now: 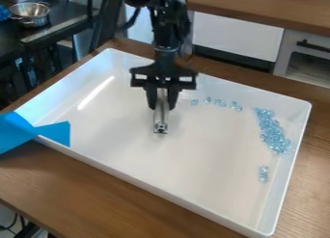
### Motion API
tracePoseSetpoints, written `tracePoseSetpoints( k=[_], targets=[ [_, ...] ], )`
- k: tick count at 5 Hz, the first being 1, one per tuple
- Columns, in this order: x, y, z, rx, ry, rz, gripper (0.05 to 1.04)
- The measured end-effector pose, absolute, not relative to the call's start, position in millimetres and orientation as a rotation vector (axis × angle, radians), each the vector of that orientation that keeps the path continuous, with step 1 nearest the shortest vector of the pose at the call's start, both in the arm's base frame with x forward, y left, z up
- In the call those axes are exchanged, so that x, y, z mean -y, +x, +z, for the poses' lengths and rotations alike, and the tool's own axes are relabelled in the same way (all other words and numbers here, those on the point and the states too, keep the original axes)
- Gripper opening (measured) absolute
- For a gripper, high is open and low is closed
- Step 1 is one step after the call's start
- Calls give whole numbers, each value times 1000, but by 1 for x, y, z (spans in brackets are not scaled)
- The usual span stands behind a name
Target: Sweep into pile
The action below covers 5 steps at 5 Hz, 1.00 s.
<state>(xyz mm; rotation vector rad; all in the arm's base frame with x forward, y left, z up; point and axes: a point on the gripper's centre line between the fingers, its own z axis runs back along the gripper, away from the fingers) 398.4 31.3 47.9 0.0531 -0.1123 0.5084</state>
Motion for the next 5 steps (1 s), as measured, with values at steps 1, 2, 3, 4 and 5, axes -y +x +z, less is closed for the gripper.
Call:
tracePoseSetpoints(
  k=[1,2,3,4,5],
  targets=[
    [-20,400,46,117,52,491,376],
    [-9,403,42,116,61,465,376],
    [2,412,42,121,56,457,376],
    [13,418,41,111,57,450,376],
    [27,423,41,95,40,447,376]
  ],
)
